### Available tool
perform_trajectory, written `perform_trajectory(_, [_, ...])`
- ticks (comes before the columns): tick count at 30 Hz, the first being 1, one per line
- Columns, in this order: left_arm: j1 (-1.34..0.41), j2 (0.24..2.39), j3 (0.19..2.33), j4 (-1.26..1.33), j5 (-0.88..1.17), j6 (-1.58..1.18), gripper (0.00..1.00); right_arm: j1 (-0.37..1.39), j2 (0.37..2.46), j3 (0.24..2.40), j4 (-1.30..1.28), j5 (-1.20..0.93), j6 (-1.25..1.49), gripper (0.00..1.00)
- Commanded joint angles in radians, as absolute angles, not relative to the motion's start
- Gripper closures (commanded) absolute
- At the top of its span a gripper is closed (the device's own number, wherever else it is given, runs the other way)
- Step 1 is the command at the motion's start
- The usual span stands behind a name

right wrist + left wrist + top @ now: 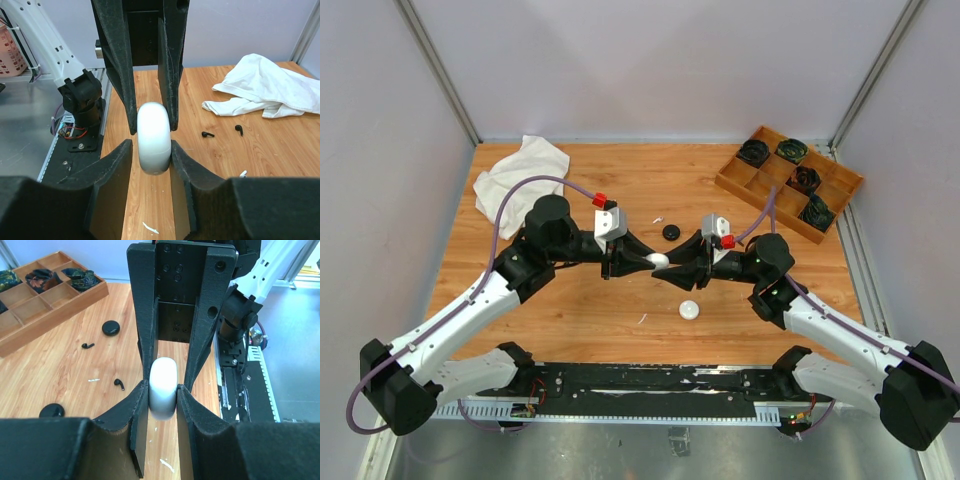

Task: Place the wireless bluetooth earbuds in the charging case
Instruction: Pick up the charging case at the center of the board.

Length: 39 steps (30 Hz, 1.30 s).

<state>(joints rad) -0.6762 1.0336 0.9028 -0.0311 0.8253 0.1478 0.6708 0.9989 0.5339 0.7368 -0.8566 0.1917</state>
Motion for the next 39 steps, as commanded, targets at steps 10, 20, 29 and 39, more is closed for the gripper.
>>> perform_trajectory(10, [-0.68, 0.993, 0.901, 0.026, 0.827, 0.133, 1.0, 0.652, 0.999, 0.523, 0.795, -0.89, 0.213, 0.65])
perform_trajectory(20, [-0.68, 1.006, 0.894, 0.036, 0.83, 0.12, 1.0, 0.647, 1.0, 0.523, 0.83, -0.909, 0.241, 0.67])
perform_trajectory(29, [-0.68, 1.0, 0.877, 0.064, 0.839, 0.099, 1.0, 0.644, 1.012, 0.517, 0.885, -0.924, 0.277, 0.72])
perform_trajectory(39, [-0.68, 0.999, 0.849, 0.124, 0.818, 0.034, 0.85, 0.637, 1.024, 0.512, 0.917, -0.941, 0.299, 0.88])
